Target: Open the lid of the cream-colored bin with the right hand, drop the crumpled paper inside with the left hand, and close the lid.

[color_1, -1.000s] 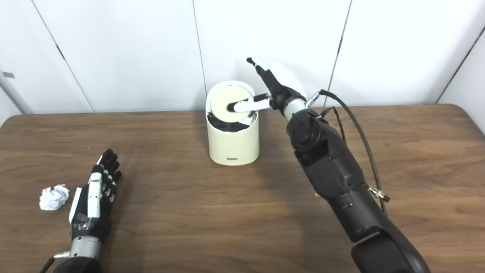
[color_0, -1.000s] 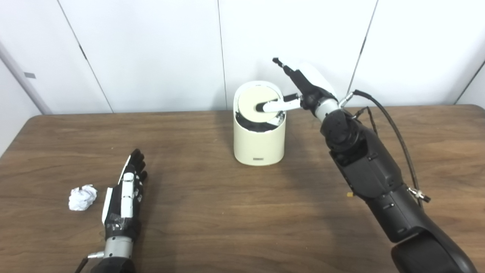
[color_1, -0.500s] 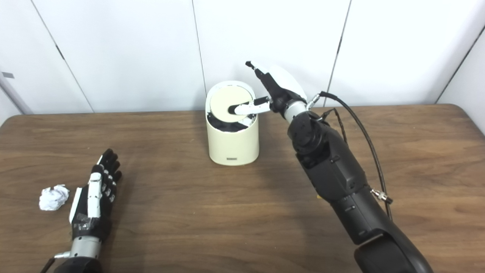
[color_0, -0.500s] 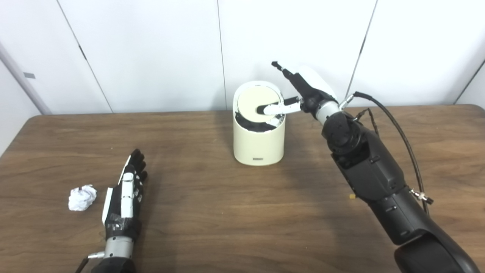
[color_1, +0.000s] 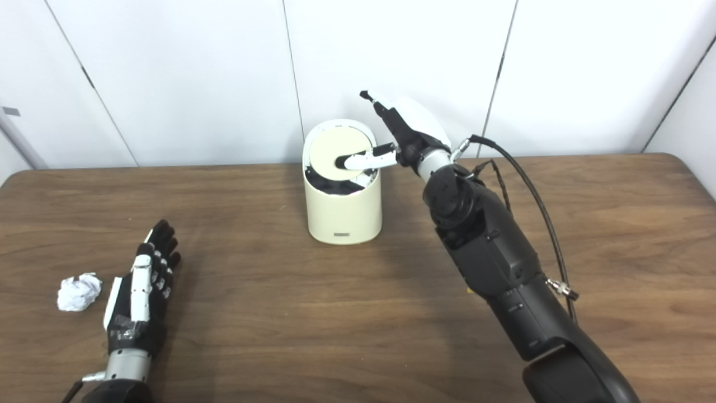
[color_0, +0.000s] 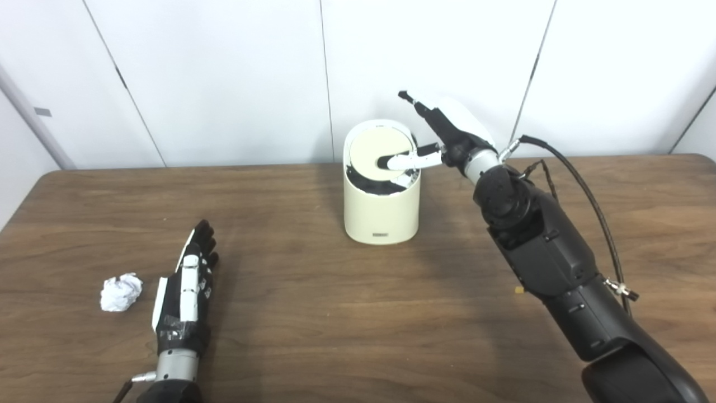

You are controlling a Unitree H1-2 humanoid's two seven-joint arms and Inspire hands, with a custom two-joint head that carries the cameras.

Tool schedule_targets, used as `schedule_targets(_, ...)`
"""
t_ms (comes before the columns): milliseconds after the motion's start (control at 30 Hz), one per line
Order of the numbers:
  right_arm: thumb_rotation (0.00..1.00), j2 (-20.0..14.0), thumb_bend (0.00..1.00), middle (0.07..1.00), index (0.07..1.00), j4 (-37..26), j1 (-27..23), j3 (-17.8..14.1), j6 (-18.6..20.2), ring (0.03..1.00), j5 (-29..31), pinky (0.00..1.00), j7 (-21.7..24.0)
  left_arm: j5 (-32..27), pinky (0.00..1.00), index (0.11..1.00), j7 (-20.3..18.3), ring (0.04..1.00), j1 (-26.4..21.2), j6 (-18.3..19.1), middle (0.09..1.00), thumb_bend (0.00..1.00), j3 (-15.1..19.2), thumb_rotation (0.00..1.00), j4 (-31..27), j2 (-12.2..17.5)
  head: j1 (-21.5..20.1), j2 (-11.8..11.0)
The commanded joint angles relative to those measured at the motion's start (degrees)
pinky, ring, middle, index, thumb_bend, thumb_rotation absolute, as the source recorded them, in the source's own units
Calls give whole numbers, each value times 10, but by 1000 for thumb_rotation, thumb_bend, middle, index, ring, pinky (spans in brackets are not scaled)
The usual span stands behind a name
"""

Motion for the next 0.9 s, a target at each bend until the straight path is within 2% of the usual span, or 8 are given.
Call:
schedule_targets(0, 347, -7, 828, 961, 949, 3, -30, 7, -14, 974, -18, 978, 2, 5, 1000, 974, 6, 995, 9, -10, 974, 435, -6, 943, 3, -14, -1, 1)
schedule_targets(67, 334, -9, 838, 963, 951, 7, -34, 11, -14, 977, -23, 988, 4, 5, 1000, 971, 8, 993, 9, -8, 970, 436, -6, 938, 2, -14, -1, 1)
schedule_targets(333, 149, -12, 872, 973, 963, 6, -41, 21, -5, 995, -32, 1000, 16, 1, 1000, 977, 8, 997, 11, -9, 973, 433, -8, 947, -1, -12, -1, 0)
schedule_targets(500, 111, -13, 863, 975, 963, 4, -38, 22, -5, 998, -34, 1000, 16, -1, 1000, 976, 9, 994, 11, -13, 972, 426, -7, 947, 1, -14, 0, -1)
schedule_targets(633, 150, -11, 855, 969, 956, 3, -34, 19, -7, 993, -34, 1000, 11, 0, 1000, 978, 9, 995, 12, -16, 976, 427, -7, 944, 3, -14, 0, -2)
schedule_targets(867, 309, -1, 803, 954, 941, 2, -26, 0, -30, 970, -20, 980, -19, 1, 1000, 978, 10, 996, 14, -14, 973, 432, -8, 936, 4, -15, 1, -2)
